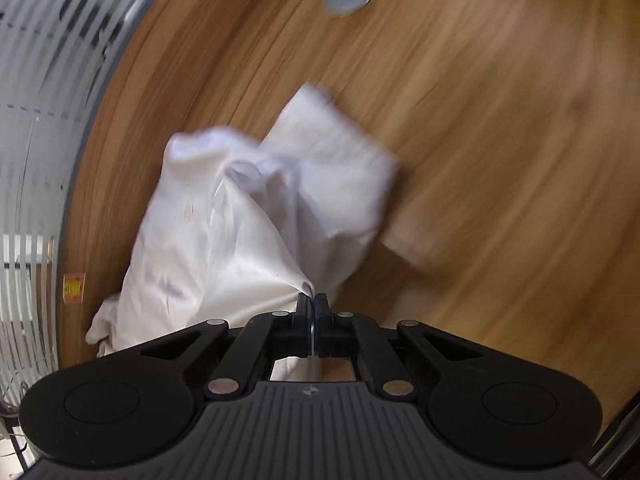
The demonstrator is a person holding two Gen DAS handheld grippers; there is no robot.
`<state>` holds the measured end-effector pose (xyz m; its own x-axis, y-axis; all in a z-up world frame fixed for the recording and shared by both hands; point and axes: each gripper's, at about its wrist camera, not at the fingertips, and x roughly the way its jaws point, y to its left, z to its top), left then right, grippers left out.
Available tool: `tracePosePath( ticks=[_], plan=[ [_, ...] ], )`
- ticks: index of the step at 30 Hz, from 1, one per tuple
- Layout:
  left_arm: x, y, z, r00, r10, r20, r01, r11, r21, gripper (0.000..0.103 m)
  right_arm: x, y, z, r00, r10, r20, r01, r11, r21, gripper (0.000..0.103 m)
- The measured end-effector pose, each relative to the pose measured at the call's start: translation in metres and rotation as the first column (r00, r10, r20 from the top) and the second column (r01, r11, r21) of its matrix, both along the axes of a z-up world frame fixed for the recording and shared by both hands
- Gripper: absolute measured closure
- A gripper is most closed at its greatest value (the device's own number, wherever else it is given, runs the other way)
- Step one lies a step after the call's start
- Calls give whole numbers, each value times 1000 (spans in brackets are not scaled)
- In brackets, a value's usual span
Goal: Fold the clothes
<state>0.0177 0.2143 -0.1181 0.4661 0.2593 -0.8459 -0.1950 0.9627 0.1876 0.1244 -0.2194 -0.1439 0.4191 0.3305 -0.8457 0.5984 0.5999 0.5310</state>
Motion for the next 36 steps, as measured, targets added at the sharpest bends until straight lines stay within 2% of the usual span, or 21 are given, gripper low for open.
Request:
tracePosePath(
  ticks=[4, 8, 13, 17, 18, 19, 21, 22, 24, 27, 32, 36],
  plan=[
    [-4, -23, 1, 1000, -17, 1, 17, 1000, 2, 0, -10, -50, 17, 999, 24, 38, -19, 990, -139, 102],
    [-9, -46, 3, 999, -30, 12, 30, 1000, -7, 0, -12, -103, 30, 998, 34, 54, -17, 957, -288, 102],
    [-17, -76, -2, 999, -39, 16, 39, 998, -56, 0, -10, -156, 39, 993, 104, 48, -66, 865, -498, 102],
    [-16, -95, -9, 999, -41, -1, 40, 989, -140, 0, -3, -174, 36, 984, 180, -4, -152, 820, -552, 99],
    [-15, -99, -10, 999, -43, -6, 42, 987, -155, 0, -2, -173, 36, 980, 200, -11, -172, 810, -561, 94],
    [-15, -103, -12, 999, -47, -9, 45, 985, -165, 0, -1, -171, 36, 975, 223, -8, -187, 800, -571, 79],
    [-14, -108, -15, 998, -55, -17, 51, 982, -180, 0, -1, -164, 39, 962, 273, 7, -215, 773, -597, 57],
    [-13, -110, -16, 998, -61, -22, 56, 982, -182, 0, -2, -158, 41, 953, 304, 16, -232, 759, -608, 54],
    [-14, -115, -17, 997, -71, -30, 64, 982, -178, 0, -6, -143, 45, 923, 383, 34, -282, 735, -616, 54],
    [-19, -117, -16, 996, -79, -31, 73, 981, -179, 0, -13, -116, 43, 862, 504, 62, -380, 722, -579, 53],
    [-28, -110, -9, 995, -87, -49, 76, 980, -185, 0, -15, -52, 25, 729, 682, 65, -557, 645, -523, 52],
    [-36, -97, 1, 990, -132, -48, 124, 981, -150, 0, -20, 12, 14, 618, 782, 77, -658, 569, -493, 52]
  ],
)
